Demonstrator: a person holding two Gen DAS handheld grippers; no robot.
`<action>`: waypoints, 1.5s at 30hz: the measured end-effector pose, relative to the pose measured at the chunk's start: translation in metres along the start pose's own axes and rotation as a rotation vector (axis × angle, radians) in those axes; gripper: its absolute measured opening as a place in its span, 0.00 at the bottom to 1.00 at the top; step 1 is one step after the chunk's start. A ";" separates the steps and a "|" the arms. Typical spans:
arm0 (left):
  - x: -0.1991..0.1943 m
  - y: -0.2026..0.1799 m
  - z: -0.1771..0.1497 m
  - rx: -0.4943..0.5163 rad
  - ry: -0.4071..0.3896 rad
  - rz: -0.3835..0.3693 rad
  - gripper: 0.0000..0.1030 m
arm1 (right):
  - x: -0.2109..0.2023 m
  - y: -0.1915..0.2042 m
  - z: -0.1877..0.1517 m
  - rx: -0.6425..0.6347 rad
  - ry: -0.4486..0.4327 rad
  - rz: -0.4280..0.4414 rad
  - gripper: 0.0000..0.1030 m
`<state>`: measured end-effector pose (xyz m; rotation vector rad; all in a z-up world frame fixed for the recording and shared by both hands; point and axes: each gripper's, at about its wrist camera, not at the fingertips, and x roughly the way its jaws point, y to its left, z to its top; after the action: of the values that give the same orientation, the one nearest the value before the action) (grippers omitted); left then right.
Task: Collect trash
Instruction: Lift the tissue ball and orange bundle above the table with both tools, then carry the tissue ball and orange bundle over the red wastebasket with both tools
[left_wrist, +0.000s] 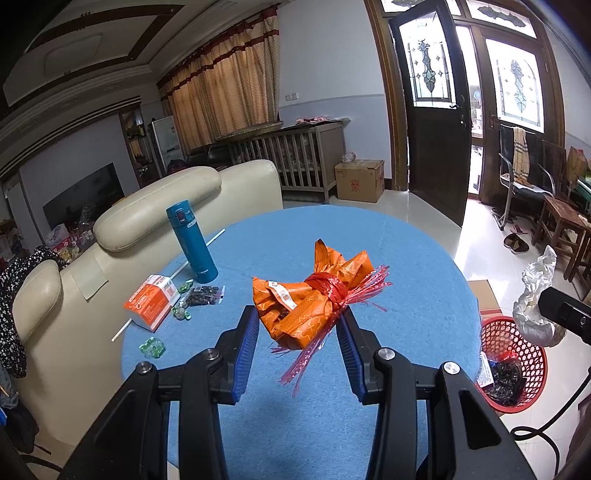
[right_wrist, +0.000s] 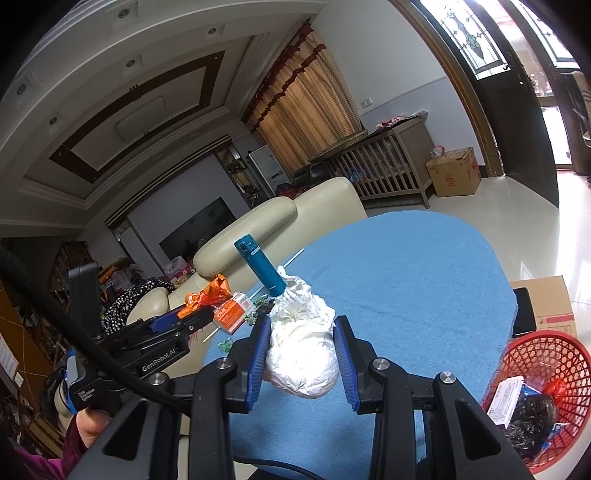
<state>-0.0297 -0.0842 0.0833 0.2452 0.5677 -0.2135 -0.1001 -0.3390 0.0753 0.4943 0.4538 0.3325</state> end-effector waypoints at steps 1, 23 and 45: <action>0.000 -0.001 0.000 0.002 0.001 -0.002 0.43 | -0.002 -0.001 0.000 0.000 -0.002 -0.003 0.36; 0.002 -0.041 0.001 0.076 0.018 -0.048 0.43 | -0.034 -0.022 -0.003 0.069 -0.041 -0.045 0.36; -0.001 -0.081 0.004 0.151 0.015 -0.081 0.43 | -0.065 -0.054 -0.005 0.140 -0.089 -0.087 0.36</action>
<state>-0.0502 -0.1618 0.0732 0.3709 0.5777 -0.3339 -0.1474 -0.4082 0.0650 0.6214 0.4122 0.1949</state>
